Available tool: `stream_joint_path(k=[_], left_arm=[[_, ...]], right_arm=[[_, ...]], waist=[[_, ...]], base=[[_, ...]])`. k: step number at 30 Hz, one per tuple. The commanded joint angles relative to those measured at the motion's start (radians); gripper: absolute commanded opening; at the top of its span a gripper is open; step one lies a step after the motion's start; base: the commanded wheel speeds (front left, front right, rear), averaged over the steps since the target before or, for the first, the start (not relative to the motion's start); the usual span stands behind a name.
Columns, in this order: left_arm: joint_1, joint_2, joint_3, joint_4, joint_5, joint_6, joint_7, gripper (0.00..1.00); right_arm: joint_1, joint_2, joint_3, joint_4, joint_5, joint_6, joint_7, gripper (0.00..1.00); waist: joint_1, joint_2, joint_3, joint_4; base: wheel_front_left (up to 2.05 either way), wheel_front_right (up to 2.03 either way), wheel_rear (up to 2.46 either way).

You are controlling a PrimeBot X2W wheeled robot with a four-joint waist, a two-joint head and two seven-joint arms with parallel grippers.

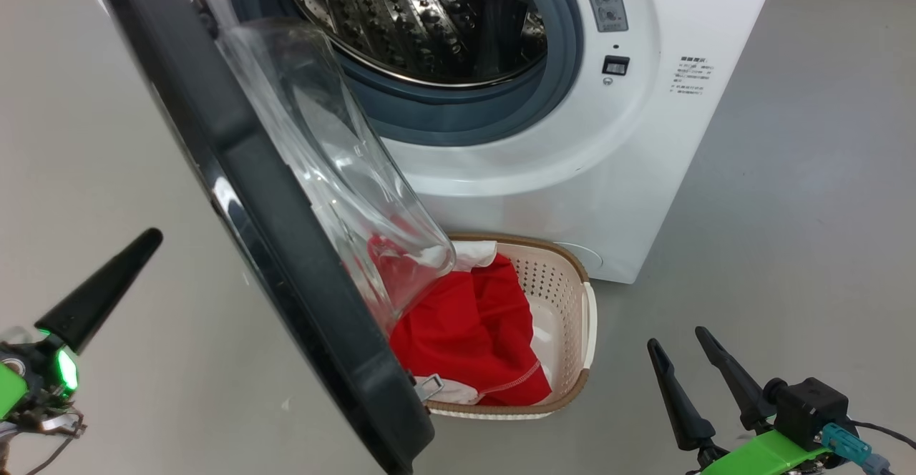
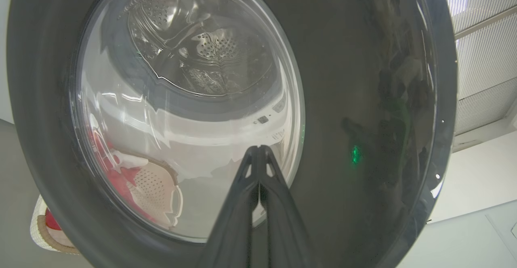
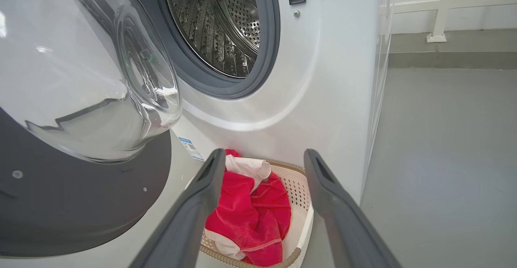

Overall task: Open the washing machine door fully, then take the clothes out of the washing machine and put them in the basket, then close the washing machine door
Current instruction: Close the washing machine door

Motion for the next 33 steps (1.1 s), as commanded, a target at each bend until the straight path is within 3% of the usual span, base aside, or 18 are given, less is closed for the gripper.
stream_joint_path(k=[1, 11, 33], left_arm=[[-0.054, 0.038, 0.055, -0.025, -0.004, -0.005, 0.012, 0.00], [-0.089, -0.012, 0.063, -0.038, 0.028, -0.005, 0.118, 0.00], [-0.166, -0.115, 0.110, -0.076, 0.076, -0.005, 0.245, 0.00]], right_arm=[[-0.034, -0.004, 0.017, -0.025, -0.003, 0.006, -0.006, 1.00], [-0.046, 0.000, 0.011, -0.026, -0.006, 0.006, -0.006, 1.00], [-0.069, 0.017, 0.004, -0.028, -0.006, 0.006, -0.006, 1.00]], waist=[[0.0000, -0.0001, 0.003, -0.004], [0.0000, -0.0001, 0.017, -0.013], [0.0000, -0.0001, 0.046, -0.044]], base=[[0.00, 0.00, 0.00], [0.00, 0.00, 0.00], [0.00, 0.00, 0.00]])
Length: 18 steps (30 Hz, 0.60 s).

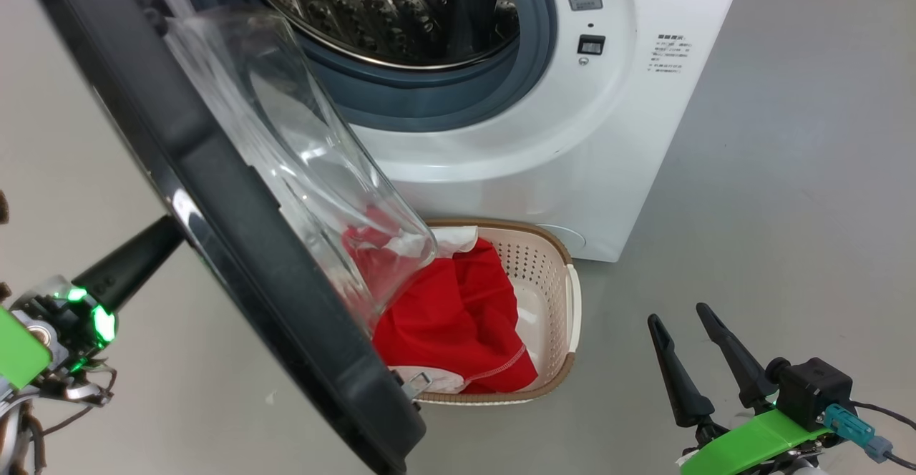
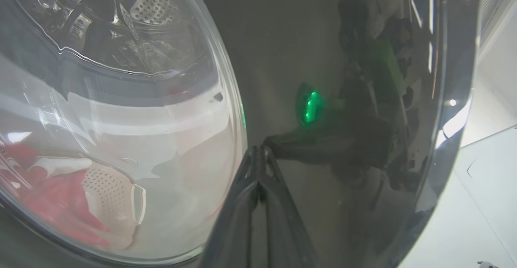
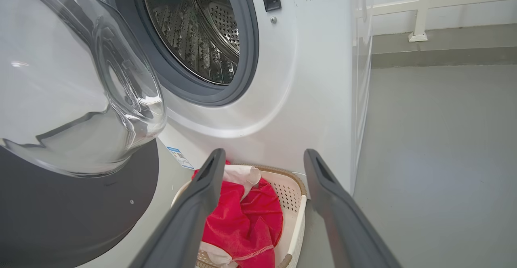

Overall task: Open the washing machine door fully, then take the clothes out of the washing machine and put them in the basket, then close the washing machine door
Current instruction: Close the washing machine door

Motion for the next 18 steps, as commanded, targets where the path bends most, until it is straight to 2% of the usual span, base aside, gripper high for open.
stream_joint_path(k=[1, 18], left_arm=[[-0.051, 0.030, 0.053, -0.028, 0.014, -0.006, 0.013, 0.00], [-0.135, -0.040, 0.025, -0.002, 0.084, -0.006, 0.038, 0.00]], right_arm=[[-0.028, 0.000, 0.020, -0.024, -0.005, 0.006, -0.006, 1.00], [-0.039, 0.009, 0.024, -0.022, -0.004, 0.006, -0.006, 1.00]], waist=[[0.0000, 0.0000, 0.002, -0.003], [0.0000, 0.0000, 0.007, -0.027]], base=[[0.00, 0.00, 0.00], [0.00, 0.00, 0.00]])
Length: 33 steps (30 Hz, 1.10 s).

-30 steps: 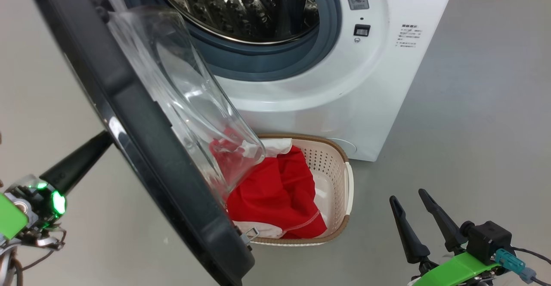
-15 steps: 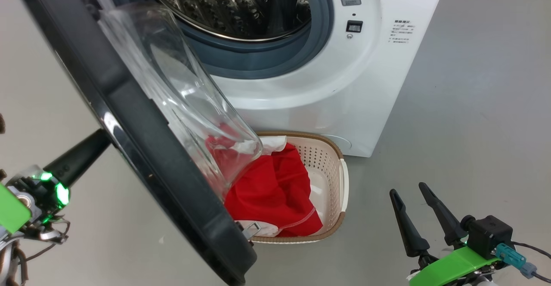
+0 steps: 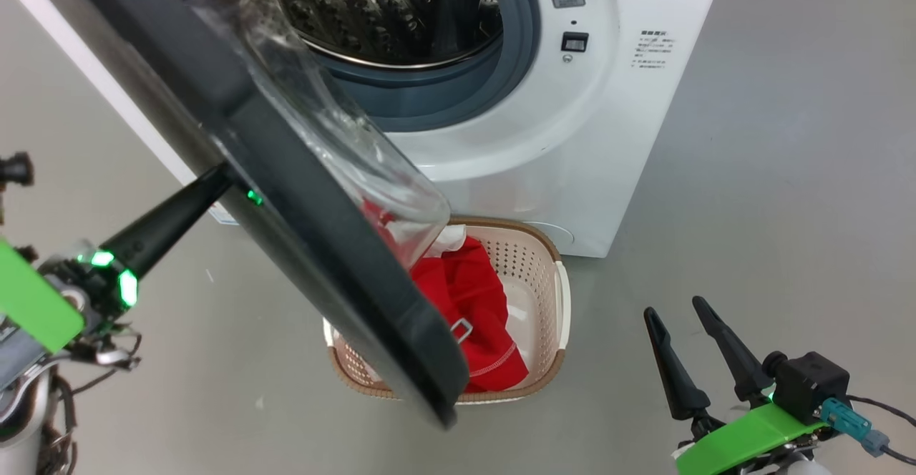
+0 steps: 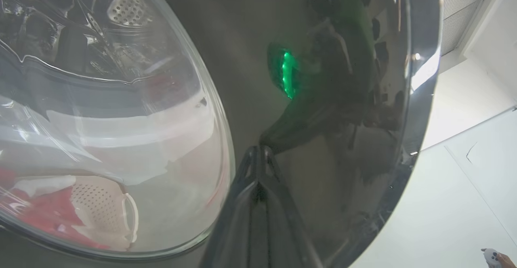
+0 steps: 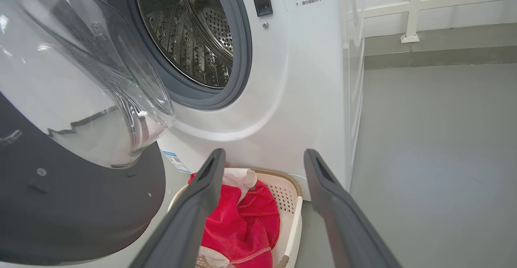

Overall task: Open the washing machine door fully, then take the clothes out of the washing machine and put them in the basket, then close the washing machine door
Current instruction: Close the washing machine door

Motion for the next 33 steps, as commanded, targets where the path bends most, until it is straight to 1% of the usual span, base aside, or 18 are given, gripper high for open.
stream_joint_path(k=[1, 6, 17, 22, 33], left_arm=[[-0.066, 0.020, 0.024, -0.018, 0.022, -0.006, -0.005, 0.00], [-0.100, 0.005, -0.001, -0.002, 0.057, -0.006, -0.028, 0.00], [-0.198, -0.005, -0.058, 0.039, 0.120, -0.006, -0.101, 0.00], [-0.229, 0.006, -0.077, 0.055, 0.147, -0.006, -0.147, 0.00], [-0.318, 0.027, -0.116, 0.125, 0.166, -0.006, -0.235, 0.00]], right_arm=[[-0.033, 0.000, 0.025, -0.024, -0.004, 0.006, -0.006, 1.00], [-0.041, 0.002, 0.026, -0.023, -0.001, 0.006, -0.006, 1.00], [-0.069, 0.015, 0.023, -0.027, -0.002, 0.006, -0.006, 1.00], [-0.080, 0.020, 0.021, -0.028, -0.002, 0.006, -0.006, 1.00], [-0.102, 0.030, 0.015, -0.033, -0.006, 0.006, -0.006, 1.00]], waist=[[0.0000, 0.0000, 0.006, -0.008], [0.0000, 0.0000, 0.015, -0.023], [0.0000, 0.0000, 0.055, -0.066], [0.0000, 0.0000, 0.070, -0.093], [0.0000, 0.0000, 0.106, -0.133]], base=[[0.00, 0.00, 0.00], [0.00, 0.00, 0.00], [0.00, 0.00, 0.00], [0.00, 0.00, 0.00], [0.00, 0.00, 0.00]])
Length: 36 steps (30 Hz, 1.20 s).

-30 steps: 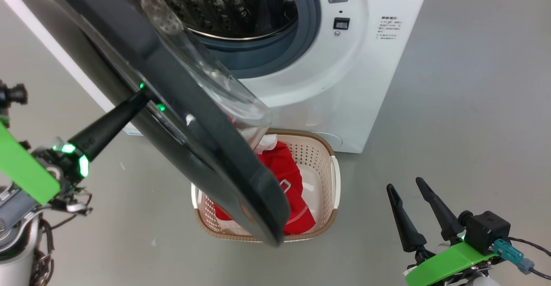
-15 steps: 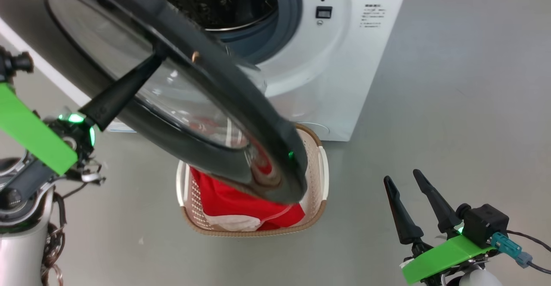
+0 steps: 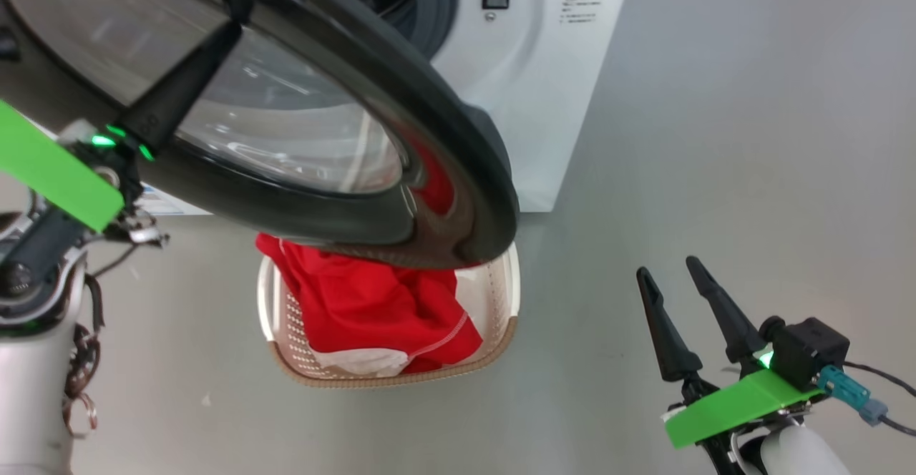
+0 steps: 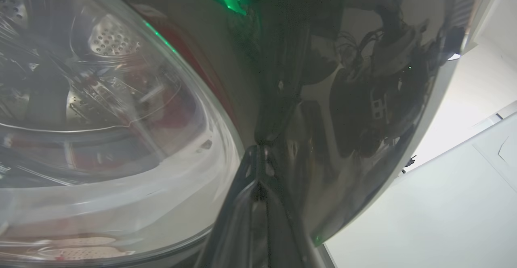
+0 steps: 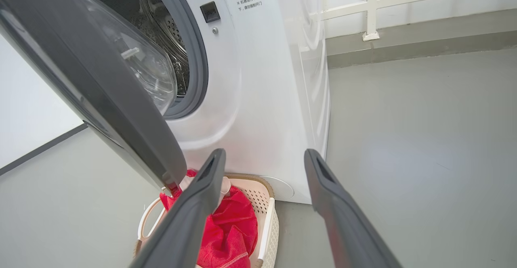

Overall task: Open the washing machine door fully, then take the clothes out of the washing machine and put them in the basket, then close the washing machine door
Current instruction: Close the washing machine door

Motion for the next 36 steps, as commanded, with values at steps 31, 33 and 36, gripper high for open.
stream_joint_path(k=[31, 33, 36], left_arm=[[-0.188, 0.143, -0.096, 0.132, -0.030, -0.006, -0.212, 0.00], [-0.177, 0.145, -0.105, 0.127, -0.039, -0.006, -0.215, 0.00], [-0.159, 0.148, -0.116, 0.114, -0.052, -0.006, -0.223, 0.00]], right_arm=[[-0.064, 0.023, 0.005, -0.030, -0.007, 0.006, -0.006, 1.00], [-0.063, 0.022, 0.007, -0.028, -0.008, 0.006, -0.006, 1.00], [-0.060, 0.018, 0.009, -0.025, -0.009, 0.006, -0.006, 1.00]], waist=[[0.0000, -0.0001, 0.057, -0.084], [0.0000, -0.0001, 0.051, -0.078], [0.0000, -0.0001, 0.039, -0.070]], base=[[0.00, 0.00, 0.00], [0.00, 0.00, 0.00], [0.00, 0.00, 0.00]])
